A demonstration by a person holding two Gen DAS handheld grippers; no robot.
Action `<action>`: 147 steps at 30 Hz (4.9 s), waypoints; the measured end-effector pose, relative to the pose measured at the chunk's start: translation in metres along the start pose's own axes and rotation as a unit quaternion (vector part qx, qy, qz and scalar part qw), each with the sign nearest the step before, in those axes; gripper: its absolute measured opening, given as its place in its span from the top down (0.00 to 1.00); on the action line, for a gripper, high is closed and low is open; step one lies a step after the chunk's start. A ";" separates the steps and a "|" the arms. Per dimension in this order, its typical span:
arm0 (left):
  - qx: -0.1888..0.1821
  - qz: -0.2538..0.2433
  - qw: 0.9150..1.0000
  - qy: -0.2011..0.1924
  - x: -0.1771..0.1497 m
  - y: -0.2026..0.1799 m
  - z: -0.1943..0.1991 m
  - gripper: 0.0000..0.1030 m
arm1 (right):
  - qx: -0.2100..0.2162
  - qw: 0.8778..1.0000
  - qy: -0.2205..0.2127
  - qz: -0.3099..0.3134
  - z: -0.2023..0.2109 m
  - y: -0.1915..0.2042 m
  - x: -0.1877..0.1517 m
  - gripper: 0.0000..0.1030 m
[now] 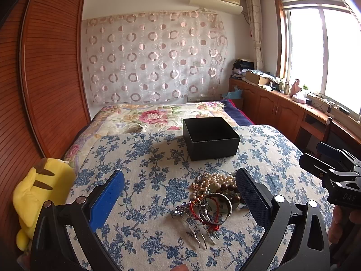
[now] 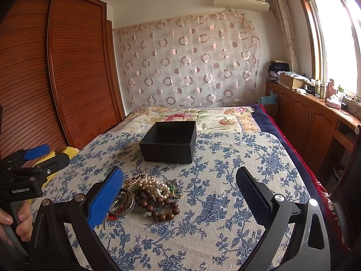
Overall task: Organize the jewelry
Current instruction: 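Lower both tools toward the jewelry pile on the bedspread, then grasp the brown bead bracelet with the right tool while the left tool grasps the silver bangle, then carry both items into the black box and open both tools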
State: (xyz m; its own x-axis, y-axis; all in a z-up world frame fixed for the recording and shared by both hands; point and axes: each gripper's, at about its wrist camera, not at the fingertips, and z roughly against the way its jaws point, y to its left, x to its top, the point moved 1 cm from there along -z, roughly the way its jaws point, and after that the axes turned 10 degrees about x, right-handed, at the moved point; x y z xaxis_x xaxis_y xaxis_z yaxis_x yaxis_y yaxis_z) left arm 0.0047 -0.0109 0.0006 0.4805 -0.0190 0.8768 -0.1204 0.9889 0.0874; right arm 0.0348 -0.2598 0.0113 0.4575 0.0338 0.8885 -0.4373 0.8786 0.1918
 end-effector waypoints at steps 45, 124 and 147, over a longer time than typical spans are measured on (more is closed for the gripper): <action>-0.166 -0.115 0.966 0.162 -0.060 -0.081 -0.090 0.72 | 0.029 0.993 0.114 0.000 -0.050 -0.038 -0.066 0.28; -0.166 -0.063 0.982 0.066 0.066 -0.063 -0.153 0.97 | 0.106 0.984 0.103 0.100 -0.123 -0.049 0.104 0.86; -0.142 -0.039 0.986 0.083 0.077 -0.064 -0.193 0.95 | 0.126 0.983 0.113 0.074 -0.169 -0.057 0.131 0.86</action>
State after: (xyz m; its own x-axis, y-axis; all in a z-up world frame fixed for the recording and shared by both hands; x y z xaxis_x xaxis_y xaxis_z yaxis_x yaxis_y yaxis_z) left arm 0.2167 -0.0470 -0.0284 0.6170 -0.0962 0.7811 0.1596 0.9872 -0.0045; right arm 0.2504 -0.2248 0.0463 0.5221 0.2821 0.8049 -0.6772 0.7108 0.1901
